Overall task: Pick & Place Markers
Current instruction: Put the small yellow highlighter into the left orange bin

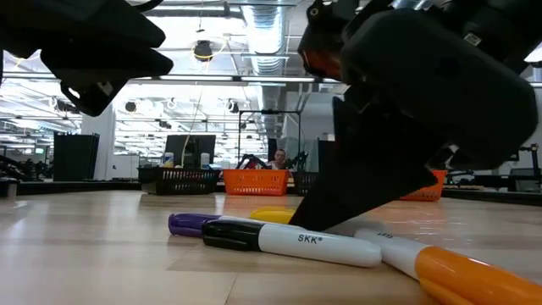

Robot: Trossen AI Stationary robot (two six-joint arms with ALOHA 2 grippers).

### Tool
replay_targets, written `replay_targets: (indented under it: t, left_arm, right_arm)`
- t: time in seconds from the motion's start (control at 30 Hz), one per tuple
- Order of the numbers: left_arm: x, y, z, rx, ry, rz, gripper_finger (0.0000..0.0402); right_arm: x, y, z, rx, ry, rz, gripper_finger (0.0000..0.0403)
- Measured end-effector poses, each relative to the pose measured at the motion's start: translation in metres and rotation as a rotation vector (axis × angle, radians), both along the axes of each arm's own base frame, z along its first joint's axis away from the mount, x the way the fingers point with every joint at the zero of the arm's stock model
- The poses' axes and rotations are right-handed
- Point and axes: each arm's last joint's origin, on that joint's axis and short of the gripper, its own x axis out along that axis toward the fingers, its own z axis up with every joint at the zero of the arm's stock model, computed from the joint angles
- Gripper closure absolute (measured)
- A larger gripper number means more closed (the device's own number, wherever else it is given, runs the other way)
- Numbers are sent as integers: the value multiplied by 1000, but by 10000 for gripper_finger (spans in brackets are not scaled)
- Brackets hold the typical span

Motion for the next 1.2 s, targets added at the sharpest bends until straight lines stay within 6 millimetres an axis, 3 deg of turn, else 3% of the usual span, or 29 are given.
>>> replay_targets:
  t: [0.27,0.5,0.73,0.93,1.2]
  left_arm:
    - [0,0,0,21,-1,-6,296]
    - [0,3,-2,84,7,-18,296]
    - [1,3,-2,156,4,-27,295]
    - [6,18,-9,301,62,19,296]
    - [21,71,-30,241,185,72,296]
  right_arm:
    - [6,-16,-6,-30,55,-41,242]
    - [12,-32,-5,-59,98,-12,374]
    - [18,-47,2,-94,119,23,370]
    - [18,-66,36,-215,112,100,375]
    - [9,-132,107,-287,90,8,375]
